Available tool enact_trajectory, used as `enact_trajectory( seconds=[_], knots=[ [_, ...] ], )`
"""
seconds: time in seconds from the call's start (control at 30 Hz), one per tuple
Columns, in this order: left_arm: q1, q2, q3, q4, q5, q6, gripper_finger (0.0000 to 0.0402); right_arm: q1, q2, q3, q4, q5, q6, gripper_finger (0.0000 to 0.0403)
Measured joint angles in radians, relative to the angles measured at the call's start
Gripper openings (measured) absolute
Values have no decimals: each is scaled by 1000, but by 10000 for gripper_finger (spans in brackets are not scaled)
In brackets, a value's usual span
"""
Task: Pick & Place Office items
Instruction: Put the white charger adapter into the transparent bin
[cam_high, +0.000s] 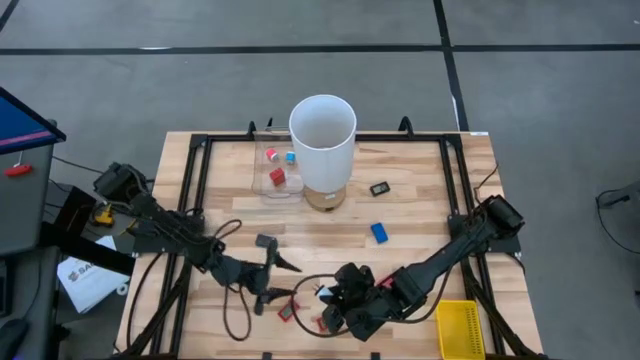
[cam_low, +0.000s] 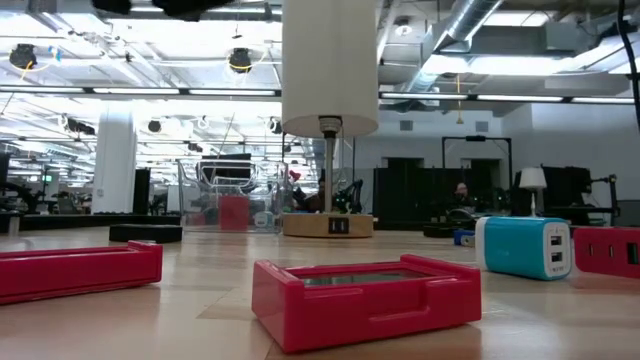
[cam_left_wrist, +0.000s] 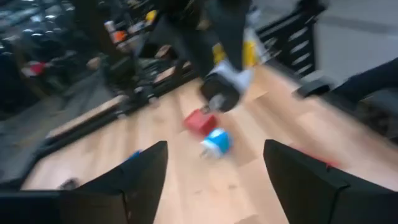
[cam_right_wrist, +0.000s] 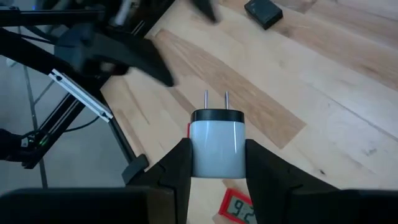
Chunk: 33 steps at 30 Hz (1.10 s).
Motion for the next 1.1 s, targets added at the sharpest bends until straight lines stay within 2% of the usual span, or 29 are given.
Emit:
enact_trajectory(
  seconds=[0.17,0.37,0.5,1.1],
  knots=[
    [1,67,71,1,-28,88,287,4,0,0,3,0,-4,113],
    [1,121,134,-2,-6,136,291,2,0,0,12,2,-26,113],
    [1,122,147,-8,27,140,291,-5,0,0,19,0,-39,113],
    [10,120,147,11,33,173,288,-80,0,1,127,-60,-174,113]
  ],
)
